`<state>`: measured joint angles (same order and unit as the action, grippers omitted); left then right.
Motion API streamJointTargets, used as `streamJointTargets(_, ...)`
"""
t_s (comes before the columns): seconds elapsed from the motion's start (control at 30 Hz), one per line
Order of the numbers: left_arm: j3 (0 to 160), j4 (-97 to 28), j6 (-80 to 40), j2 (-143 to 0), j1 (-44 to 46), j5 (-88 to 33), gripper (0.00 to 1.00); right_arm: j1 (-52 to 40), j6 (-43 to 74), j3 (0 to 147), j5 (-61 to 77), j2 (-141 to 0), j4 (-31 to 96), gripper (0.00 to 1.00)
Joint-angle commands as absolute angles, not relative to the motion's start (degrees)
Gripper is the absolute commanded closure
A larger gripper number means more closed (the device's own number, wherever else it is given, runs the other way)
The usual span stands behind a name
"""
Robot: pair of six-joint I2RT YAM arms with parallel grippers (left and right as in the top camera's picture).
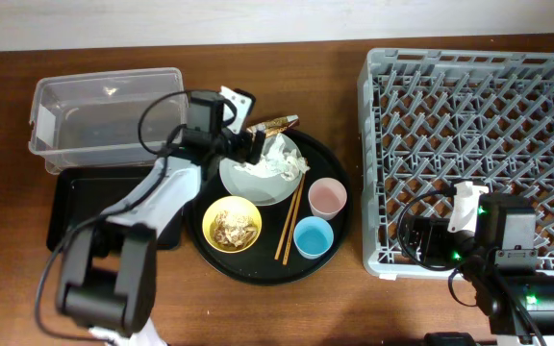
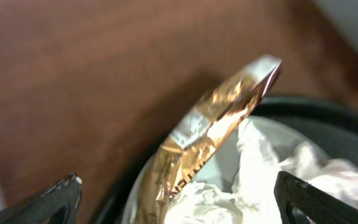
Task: Sort waste into correct bins and load items into the dishwasher rack
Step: 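Reach left gripper to the plate and grasp the gold wrapper, then carry the wrapper left and drop it into the clear bin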
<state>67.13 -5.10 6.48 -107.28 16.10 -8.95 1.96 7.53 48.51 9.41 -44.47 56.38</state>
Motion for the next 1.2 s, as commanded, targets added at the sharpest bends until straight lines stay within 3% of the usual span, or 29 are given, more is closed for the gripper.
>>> streamJointTargets(0.0,67.66,-4.95,7.4,-112.01,16.32,-8.78,0.07,2.24,7.57,49.47,9.91,-44.25,56.45,0.02)
streamJointTargets(0.27,67.66,-6.07,7.4,-113.27,16.36,-8.78,0.44,2.24,7.55,49.47,9.91,-44.25,56.84,0.02)
streamJointTargets(0.47,67.66,-5.87,7.4,-113.25,16.36,-8.71,0.46,2.24,7.55,49.47,9.89,-44.25,56.84,0.02)
streamJointTargets(0.6,67.68,-4.82,7.4,-113.23,16.36,-8.71,0.61,2.24,7.55,49.47,9.89,-44.25,56.84,0.02)
streamJointTargets(0.73,67.68,-4.78,7.4,-113.23,16.36,-8.71,0.66,2.24,7.55,49.47,9.89,-44.25,56.82,0.02)
streamJointTargets(0.77,67.68,-4.78,7.4,-113.23,16.36,-8.71,0.69,2.24,7.55,49.47,9.89,-44.25,56.82,0.02)
streamJointTargets(0.9,67.68,-4.75,7.4,-113.23,16.36,-8.73,0.99,2.24,7.55,49.47,9.89,-44.25,56.82,0.02)
streamJointTargets(1.17,67.68,-7.33,7.35,-105.47,15.99,-8.56,0.99,2.24,7.55,49.47,9.89,-44.25,56.82,0.02)
